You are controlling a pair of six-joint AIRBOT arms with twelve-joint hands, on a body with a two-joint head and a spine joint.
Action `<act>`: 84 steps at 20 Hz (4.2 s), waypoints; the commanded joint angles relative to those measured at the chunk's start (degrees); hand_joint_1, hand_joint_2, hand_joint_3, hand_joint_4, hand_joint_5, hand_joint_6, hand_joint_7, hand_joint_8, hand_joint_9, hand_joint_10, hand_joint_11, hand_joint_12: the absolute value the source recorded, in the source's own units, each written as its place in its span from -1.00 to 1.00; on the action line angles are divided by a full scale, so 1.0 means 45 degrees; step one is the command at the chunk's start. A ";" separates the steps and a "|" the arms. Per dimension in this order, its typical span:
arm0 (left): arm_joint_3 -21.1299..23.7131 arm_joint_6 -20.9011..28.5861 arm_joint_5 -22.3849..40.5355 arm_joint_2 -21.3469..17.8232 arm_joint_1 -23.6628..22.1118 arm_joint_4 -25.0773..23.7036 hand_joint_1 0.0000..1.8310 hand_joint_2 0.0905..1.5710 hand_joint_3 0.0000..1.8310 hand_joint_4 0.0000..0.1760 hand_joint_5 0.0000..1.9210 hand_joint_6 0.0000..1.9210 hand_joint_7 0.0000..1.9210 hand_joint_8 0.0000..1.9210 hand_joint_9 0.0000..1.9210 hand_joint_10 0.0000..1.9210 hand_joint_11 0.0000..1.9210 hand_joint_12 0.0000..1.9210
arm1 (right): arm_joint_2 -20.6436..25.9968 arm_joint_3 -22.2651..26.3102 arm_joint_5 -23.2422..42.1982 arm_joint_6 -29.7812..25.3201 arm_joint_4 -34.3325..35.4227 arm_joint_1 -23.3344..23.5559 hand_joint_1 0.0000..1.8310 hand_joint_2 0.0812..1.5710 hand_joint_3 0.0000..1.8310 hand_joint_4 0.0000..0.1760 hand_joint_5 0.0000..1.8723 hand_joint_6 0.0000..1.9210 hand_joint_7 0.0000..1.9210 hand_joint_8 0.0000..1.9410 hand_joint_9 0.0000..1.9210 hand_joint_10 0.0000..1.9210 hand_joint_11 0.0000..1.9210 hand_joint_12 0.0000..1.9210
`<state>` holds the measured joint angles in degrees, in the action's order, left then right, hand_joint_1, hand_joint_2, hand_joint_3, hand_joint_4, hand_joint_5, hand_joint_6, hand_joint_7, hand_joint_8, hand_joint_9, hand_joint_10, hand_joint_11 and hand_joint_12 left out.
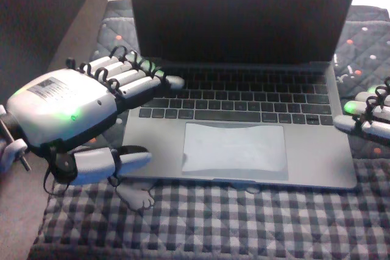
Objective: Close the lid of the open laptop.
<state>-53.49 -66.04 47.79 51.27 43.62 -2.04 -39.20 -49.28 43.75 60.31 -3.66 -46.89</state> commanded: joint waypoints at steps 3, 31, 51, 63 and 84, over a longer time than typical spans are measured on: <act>0.0129 0.0517 0.1874 -0.0122 -0.0004 -0.0386 -0.40 0.80 -0.98 -0.10 -1.00 -0.34 -0.79 -0.81 -1.00 -0.27 -1.00 0.51 | 0.0110 -0.0036 0.1314 0.0080 0.0238 0.0157 -0.71 0.89 -0.99 -1.00 -1.00 -1.00 -1.00 -1.00 -1.00 -1.00 -1.00 -0.67; 0.0115 0.2588 0.0528 0.0767 0.1664 -0.1204 -0.87 0.93 -1.00 -1.00 -0.77 -1.00 -0.74 -1.00 -0.88 -0.48 -1.00 0.33 | 0.0430 -0.0043 0.2328 0.0664 0.0165 0.2301 -0.74 0.89 -1.00 -0.15 -1.00 -1.00 -1.00 -1.00 -1.00 -1.00 -1.00 -1.00; -0.0367 0.2986 0.0174 0.1385 0.1738 -0.1214 -0.75 0.89 -1.00 -1.00 -0.70 -0.98 -0.69 -0.99 -0.84 -0.48 -1.00 0.32 | -0.1868 -0.1533 -0.0134 0.2766 0.0173 0.7378 -0.53 0.81 -1.00 -0.29 -1.00 -1.00 -1.00 -1.00 -1.00 -1.00 -1.00 -0.80; -0.0529 0.3145 0.0008 0.1704 0.1735 -0.1256 -0.64 0.86 -1.00 -1.00 -0.69 -0.99 -0.66 -0.99 -0.77 -0.57 -1.00 0.29 | -0.2726 -0.2341 -0.2708 0.6458 0.2693 0.9910 -0.51 0.84 -1.00 -0.39 -1.00 -1.00 -1.00 -1.00 -1.00 -1.00 -1.00 -1.00; -0.0562 0.3368 0.0055 0.1781 0.2075 -0.0676 -0.64 0.86 -1.00 -0.98 -0.72 -1.00 -0.70 -1.00 -0.84 -0.56 -1.00 0.20 | -0.1631 -0.0901 -0.3595 0.0468 -0.3363 0.9164 -0.44 0.78 -1.00 -1.00 -1.00 -0.47 -0.84 -0.11 -0.91 0.29 -1.00 0.94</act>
<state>-56.10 -51.57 49.67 59.07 52.49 -5.50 -46.85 -53.23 23.94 60.27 -19.86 -6.20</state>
